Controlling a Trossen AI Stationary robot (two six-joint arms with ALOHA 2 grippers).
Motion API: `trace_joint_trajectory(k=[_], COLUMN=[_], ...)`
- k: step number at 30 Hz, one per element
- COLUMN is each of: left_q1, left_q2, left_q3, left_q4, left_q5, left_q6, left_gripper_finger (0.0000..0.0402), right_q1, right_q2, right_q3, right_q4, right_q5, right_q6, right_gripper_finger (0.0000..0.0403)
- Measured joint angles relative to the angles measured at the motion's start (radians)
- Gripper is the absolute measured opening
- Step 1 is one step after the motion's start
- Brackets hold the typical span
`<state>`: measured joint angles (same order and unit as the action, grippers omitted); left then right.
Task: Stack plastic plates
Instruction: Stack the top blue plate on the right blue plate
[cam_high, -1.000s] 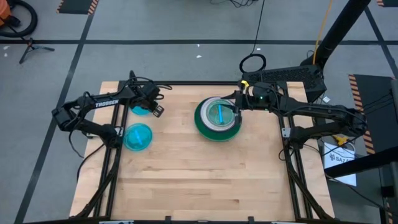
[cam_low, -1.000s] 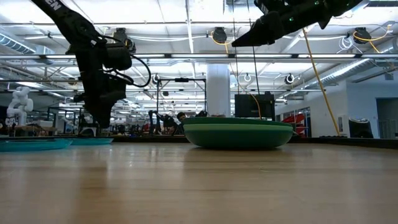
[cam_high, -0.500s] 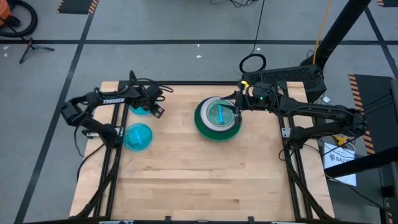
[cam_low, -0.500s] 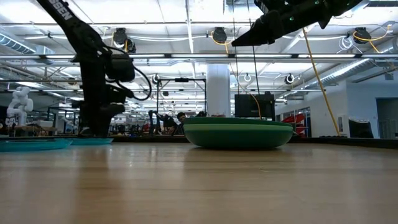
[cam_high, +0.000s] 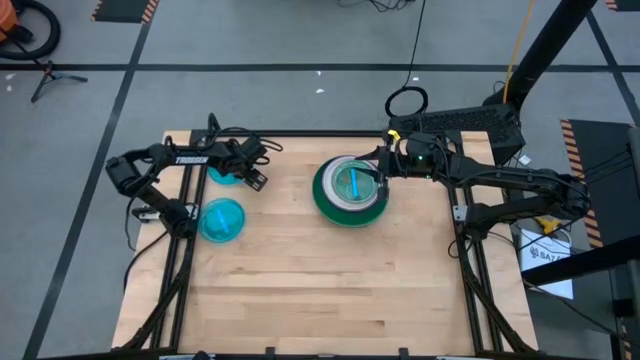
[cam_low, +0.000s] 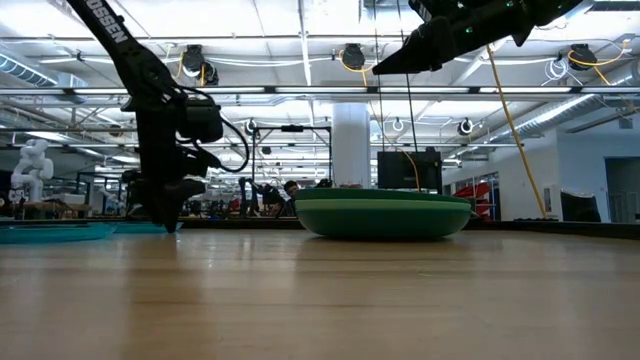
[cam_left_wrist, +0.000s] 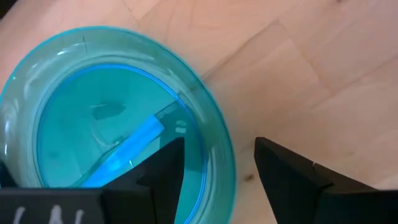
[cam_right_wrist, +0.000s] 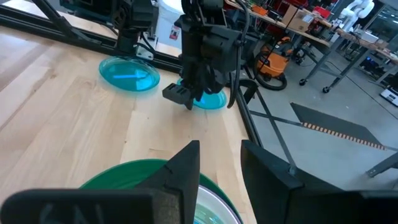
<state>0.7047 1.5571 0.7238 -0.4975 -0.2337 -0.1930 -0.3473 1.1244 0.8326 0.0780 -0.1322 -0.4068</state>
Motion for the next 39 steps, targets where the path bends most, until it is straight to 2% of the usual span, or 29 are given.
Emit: trace_joint_trajectory(k=[5,15,27,33,39], left_q1=[0.0,-0.002,-0.037,-0.041,-0.076], left_q2=[0.005,0.008,0.011,0.01,-0.007], left_q3=[0.0,-0.002,-0.001,0.0,0.0], left_q4=[0.025,0.043,0.055,0.055,0.054], left_q5=[-0.008,-0.005,-0.048,-0.048,-0.044], left_q6=[0.007,-0.009,0.001,0.0,-0.001], left_gripper_finger=[0.0195,0.01,0.0036,0.0012,0.0008], right_q1=[0.0,0.0,0.0,0.0,0.0], right_q2=[0.0,0.0,0.0,0.0,0.0], right_q3=[0.0,0.0,0.0,0.0,0.0], right_q4=[0.0,0.0,0.0,0.0,0.0], right_q5=[0.0,0.0,0.0,0.0,0.0], right_q6=[0.001,0.001,0.001,0.001,0.001], right_gripper_finger=[0.0112,0.0112,0.0112,0.0112,0.0112])
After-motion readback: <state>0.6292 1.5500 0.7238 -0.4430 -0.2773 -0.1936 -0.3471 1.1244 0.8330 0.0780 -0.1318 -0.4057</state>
